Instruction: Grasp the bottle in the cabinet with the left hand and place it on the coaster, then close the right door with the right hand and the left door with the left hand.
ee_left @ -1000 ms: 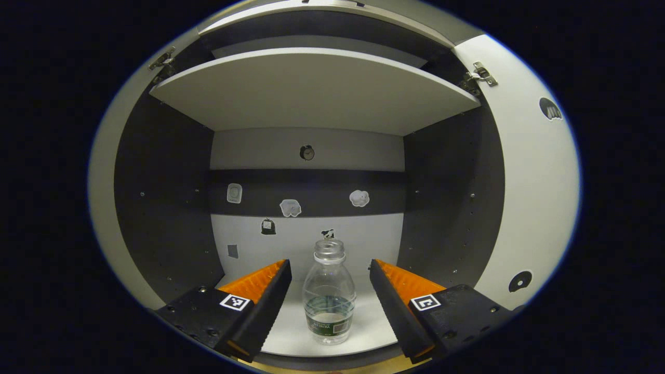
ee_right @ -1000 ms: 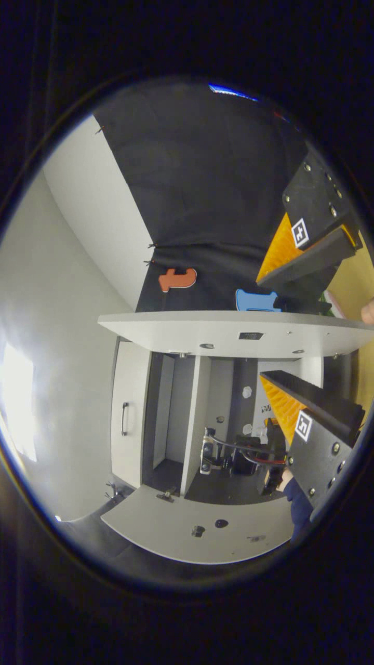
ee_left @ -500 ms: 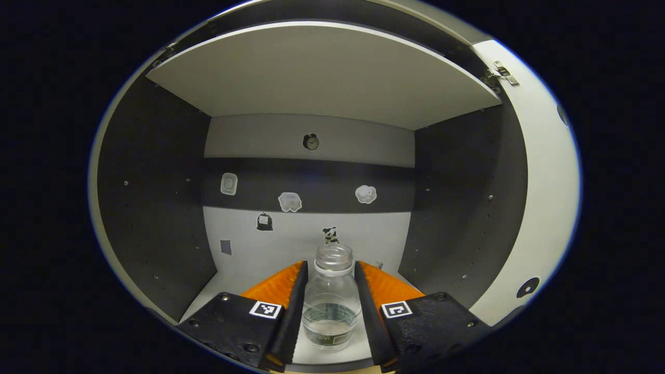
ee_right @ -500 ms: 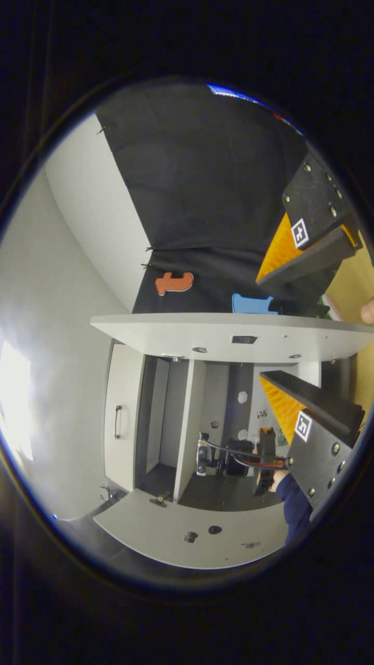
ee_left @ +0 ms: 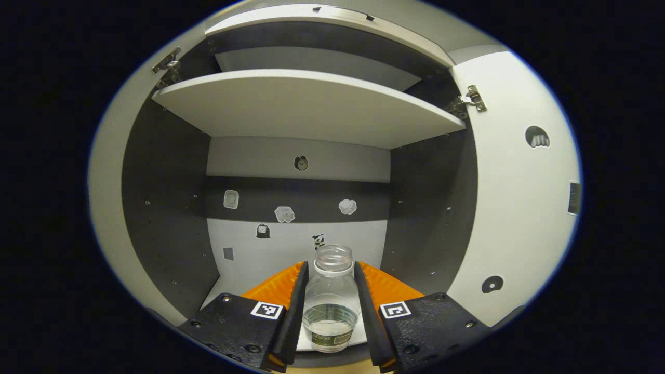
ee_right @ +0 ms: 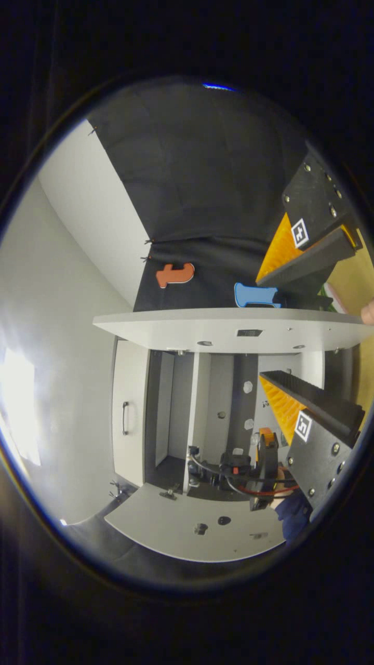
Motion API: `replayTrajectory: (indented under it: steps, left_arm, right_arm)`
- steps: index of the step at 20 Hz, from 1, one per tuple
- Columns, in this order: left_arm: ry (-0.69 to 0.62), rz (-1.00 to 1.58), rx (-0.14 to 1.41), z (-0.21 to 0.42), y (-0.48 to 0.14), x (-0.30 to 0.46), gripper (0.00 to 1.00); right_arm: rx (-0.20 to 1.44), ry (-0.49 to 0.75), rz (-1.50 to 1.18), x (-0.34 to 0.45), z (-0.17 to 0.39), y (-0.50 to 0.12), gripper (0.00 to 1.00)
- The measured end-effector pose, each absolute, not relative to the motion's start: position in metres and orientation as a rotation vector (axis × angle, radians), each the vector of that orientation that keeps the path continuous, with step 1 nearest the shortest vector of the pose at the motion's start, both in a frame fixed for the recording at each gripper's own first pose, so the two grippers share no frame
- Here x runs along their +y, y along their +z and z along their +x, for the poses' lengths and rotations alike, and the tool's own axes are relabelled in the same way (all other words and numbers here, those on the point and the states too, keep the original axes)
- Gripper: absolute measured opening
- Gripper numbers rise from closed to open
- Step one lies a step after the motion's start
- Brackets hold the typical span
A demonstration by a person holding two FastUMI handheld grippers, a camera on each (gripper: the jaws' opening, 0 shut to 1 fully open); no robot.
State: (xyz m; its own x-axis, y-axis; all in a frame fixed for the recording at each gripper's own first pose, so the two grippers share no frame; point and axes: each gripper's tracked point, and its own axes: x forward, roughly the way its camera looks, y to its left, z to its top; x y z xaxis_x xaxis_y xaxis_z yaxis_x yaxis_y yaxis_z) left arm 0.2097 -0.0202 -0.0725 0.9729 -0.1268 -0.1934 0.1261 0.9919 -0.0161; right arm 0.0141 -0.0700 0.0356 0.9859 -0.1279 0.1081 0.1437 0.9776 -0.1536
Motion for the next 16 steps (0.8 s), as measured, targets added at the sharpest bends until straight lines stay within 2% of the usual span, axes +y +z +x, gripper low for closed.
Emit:
replayTrajectory:
  steps: [4,5,7,12,13,14,16]
  left_arm:
    - [-0.174,-0.04,0.224,0.165,-0.076,-0.021,0.54]
    - [-0.185,-0.046,0.231,0.154,-0.079,-0.021,0.54]
    - [-0.197,-0.046,0.252,0.134,-0.091,-0.018,0.54]
    - [-0.208,-0.098,0.362,0.084,-0.149,-0.011,0.54]
    - [-0.203,-0.112,0.381,0.076,-0.163,-0.007,0.54]
    - [-0.195,-0.121,0.406,0.068,-0.177,-0.003,0.54]
    - [-0.182,-0.131,0.446,0.053,-0.204,0.003,0.54]
  right_arm:
    - [-0.089,-0.087,-0.153,-0.062,0.013,0.035,0.98]
    - [-0.088,-0.076,-0.152,-0.06,0.013,0.035,0.94]
    - [-0.088,-0.054,-0.148,-0.058,0.013,0.035,0.98]
    - [-0.098,-0.017,-0.141,-0.052,0.011,0.04,0.98]
    - [-0.099,-0.013,-0.142,-0.052,0.01,0.041,0.94]
    - [-0.099,-0.009,-0.143,-0.053,0.009,0.041,0.98]
    - [-0.093,-0.003,-0.145,-0.052,0.008,0.04,0.98]
